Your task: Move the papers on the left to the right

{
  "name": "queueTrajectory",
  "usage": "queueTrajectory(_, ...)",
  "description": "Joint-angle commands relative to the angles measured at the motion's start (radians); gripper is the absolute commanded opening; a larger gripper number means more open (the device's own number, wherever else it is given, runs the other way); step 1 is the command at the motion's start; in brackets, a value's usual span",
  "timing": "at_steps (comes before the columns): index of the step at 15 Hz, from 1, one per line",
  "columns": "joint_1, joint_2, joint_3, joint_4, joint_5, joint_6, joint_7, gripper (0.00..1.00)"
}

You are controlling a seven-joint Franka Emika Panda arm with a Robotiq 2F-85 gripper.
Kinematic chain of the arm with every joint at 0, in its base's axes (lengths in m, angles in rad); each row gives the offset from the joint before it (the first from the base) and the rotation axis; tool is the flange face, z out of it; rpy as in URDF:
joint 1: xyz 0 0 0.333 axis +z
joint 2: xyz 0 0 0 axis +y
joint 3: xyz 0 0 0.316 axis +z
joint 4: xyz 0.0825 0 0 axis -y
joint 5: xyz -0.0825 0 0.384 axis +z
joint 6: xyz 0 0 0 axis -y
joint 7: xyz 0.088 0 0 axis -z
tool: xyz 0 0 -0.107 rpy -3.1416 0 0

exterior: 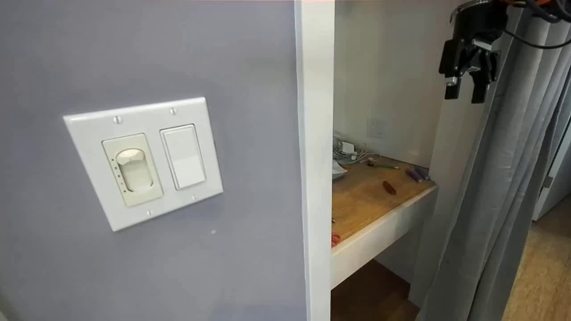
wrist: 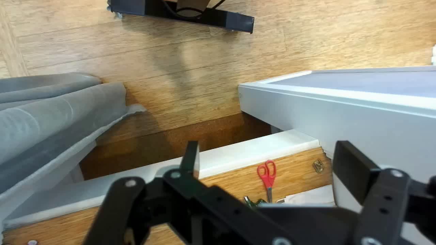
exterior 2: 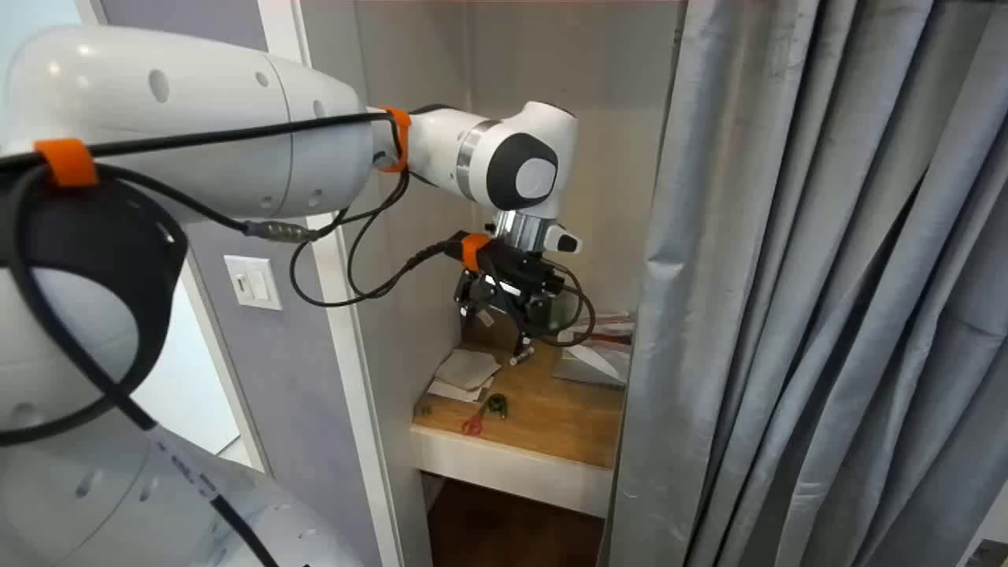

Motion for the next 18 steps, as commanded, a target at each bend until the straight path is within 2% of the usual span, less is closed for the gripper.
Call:
queueTrajectory(1, -0.017, 0.002, 0.013, 0.003, 0.005, -0.003, -0.005, 1.0)
queueTrajectory(7, -0.017, 0.002, 0.013, 0.003, 0.005, -0.003, -0.005, 1.0)
queueTrajectory(10, -0.006, 0.08, 0.059, 0.021, -0.015, 0.055, 0.058, 1.0)
queueTrajectory(14, 0.037, 0.226, 0.163, 0.019, -0.021, 0.21, 0.154, 1.0)
queueTrajectory(18, 0.083, 0.39, 0.248, 0.038, -0.033, 0.425, 0.28, 1.0)
